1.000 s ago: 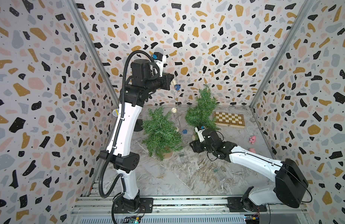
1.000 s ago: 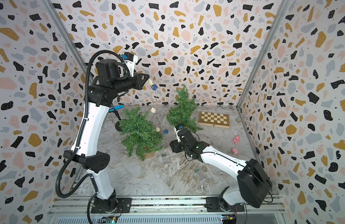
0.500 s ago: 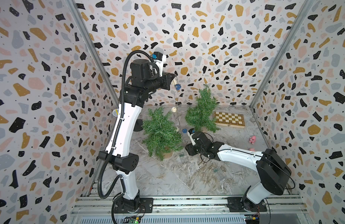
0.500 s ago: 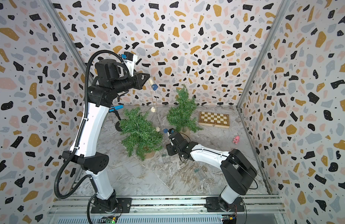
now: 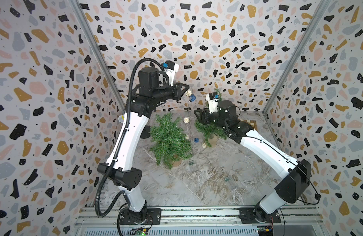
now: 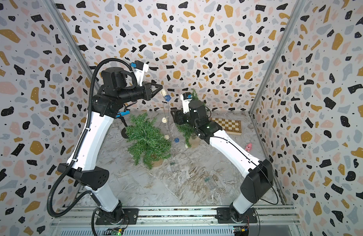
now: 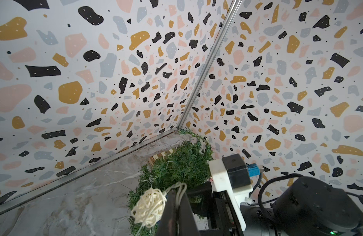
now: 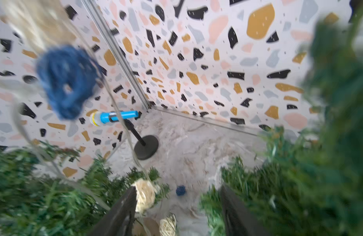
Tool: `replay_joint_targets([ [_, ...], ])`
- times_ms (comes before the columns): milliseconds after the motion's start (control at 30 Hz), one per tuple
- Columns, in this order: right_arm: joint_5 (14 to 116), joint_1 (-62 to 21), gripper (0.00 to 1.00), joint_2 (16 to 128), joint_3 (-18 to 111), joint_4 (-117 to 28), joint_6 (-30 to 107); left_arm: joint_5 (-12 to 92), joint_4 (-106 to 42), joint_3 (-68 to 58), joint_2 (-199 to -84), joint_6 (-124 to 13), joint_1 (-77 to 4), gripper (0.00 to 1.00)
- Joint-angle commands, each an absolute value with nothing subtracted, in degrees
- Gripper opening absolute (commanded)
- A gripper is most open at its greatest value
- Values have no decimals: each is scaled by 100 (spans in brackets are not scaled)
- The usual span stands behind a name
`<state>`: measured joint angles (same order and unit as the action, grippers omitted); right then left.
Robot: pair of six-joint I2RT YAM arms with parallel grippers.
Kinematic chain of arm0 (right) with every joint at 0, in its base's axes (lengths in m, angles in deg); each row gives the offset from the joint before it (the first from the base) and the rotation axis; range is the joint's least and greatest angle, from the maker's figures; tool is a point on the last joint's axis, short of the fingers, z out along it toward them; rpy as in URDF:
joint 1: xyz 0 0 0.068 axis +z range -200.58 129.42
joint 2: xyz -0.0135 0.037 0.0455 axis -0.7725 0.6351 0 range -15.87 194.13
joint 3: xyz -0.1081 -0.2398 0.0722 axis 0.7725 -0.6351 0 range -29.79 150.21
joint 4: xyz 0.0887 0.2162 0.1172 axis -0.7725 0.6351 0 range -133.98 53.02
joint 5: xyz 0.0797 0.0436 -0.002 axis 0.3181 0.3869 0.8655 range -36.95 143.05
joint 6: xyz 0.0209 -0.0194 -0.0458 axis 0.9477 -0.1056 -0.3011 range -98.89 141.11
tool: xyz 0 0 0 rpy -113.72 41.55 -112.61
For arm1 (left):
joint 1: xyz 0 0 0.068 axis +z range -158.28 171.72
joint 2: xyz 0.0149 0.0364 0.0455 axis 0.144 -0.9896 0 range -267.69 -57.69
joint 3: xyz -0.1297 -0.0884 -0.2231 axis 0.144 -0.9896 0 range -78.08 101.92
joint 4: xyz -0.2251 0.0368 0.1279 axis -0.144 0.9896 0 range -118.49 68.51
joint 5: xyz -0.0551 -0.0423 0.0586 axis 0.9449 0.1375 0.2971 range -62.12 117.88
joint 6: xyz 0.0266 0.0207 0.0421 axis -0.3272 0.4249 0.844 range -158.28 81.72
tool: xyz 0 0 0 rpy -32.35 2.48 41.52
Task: Wrap string light around the christmas tree
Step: Pick up the light string from the center of the board.
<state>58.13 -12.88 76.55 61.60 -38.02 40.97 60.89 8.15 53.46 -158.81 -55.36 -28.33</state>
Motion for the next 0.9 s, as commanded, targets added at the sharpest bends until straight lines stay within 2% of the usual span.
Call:
replay_joint_targets([
  [0, 6161, -1246, 67, 7846, 6455, -3636, 4039, 6295, 416, 5305, -15712, -5629, -2867, 0],
  [433, 5302, -890, 60, 8412, 6546, -4307, 3974, 6306, 467, 5032, -15544, -5598, -2955, 0],
  [500, 4958, -874, 52, 8597, 6812, -4144, 3848, 6259, 515, 5024, -15510, -5498, -2959, 0],
  [600, 4227, -933, 26, 8987, 7630, -3512, 3534, 5850, 696, 5072, -15457, -5186, -2935, 0],
  [700, 3757, -995, 9, 9225, 8363, -3294, 3009, 4927, 894, 4944, -15334, -4913, -2833, 0],
  [767, 3596, -1006, 0, 9391, 8780, -3447, 2616, 4822, 593, 4522, -15121, -5156, -2684, 0],
  [867, 3622, -1068, 0, 9875, 9566, -3930, 1980, 5375, -423, 3613, -14715, -5888, -2544, 0],
])
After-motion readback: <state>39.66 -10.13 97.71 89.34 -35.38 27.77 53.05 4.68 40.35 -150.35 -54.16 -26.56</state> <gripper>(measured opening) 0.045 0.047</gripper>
